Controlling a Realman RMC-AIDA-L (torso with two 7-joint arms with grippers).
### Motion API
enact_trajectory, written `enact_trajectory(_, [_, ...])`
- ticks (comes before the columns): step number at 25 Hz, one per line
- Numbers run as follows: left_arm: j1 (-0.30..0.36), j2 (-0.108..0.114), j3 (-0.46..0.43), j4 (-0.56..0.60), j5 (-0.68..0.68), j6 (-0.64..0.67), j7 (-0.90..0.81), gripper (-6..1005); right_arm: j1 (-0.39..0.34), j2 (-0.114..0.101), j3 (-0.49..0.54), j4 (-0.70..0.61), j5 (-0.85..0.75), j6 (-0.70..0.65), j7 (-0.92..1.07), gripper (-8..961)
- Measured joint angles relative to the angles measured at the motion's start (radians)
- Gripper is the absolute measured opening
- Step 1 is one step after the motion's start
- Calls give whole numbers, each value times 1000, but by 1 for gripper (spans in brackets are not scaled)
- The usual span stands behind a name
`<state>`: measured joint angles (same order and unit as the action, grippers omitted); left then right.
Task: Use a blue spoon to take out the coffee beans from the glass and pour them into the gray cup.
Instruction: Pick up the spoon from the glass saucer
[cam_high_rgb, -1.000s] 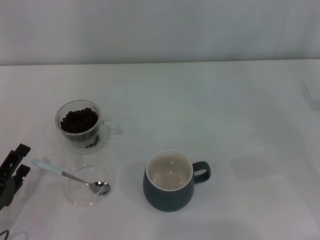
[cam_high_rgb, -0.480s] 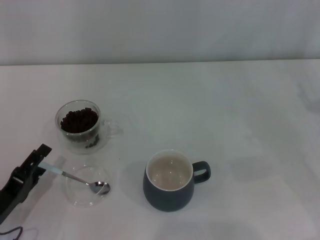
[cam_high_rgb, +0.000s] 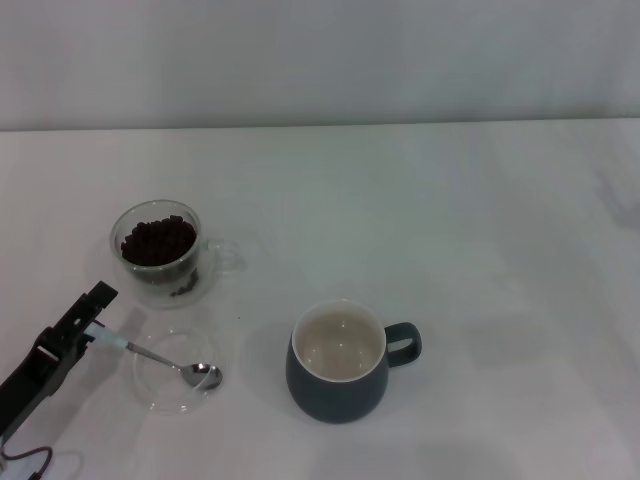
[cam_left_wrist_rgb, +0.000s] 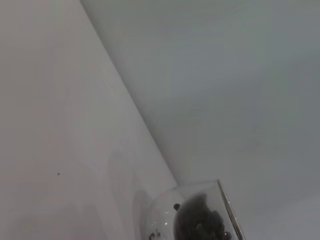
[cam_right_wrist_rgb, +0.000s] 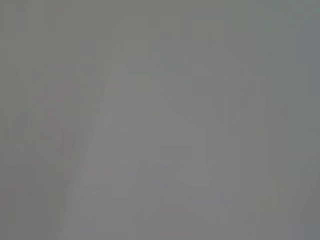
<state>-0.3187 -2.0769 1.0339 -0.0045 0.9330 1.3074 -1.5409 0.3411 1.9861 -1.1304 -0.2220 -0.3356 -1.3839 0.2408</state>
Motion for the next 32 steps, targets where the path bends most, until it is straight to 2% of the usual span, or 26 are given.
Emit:
enact_trajectory(9, [0, 0, 0, 0, 1, -2, -9, 847, -2, 2, 3, -1, 0, -1, -6, 722])
enact_trajectory(16, [-2, 5, 0, 0, 1, -5, -41, 841, -2, 14, 2, -1, 0, -17, -50, 721])
enact_trajectory(22, [-6, 6, 0, 0, 5, -19, -58, 623, -6, 15, -7, 0, -1, -46, -51, 721])
enact_trajectory(30, [-13, 6, 1, 0, 22, -39, -75, 251, -12, 16, -9, 0, -2, -72, -51, 719])
enact_trajectory(32, [-15, 5, 2, 0, 25, -45, -79, 242, -12, 16, -9, 0, -2, -75, -51, 718])
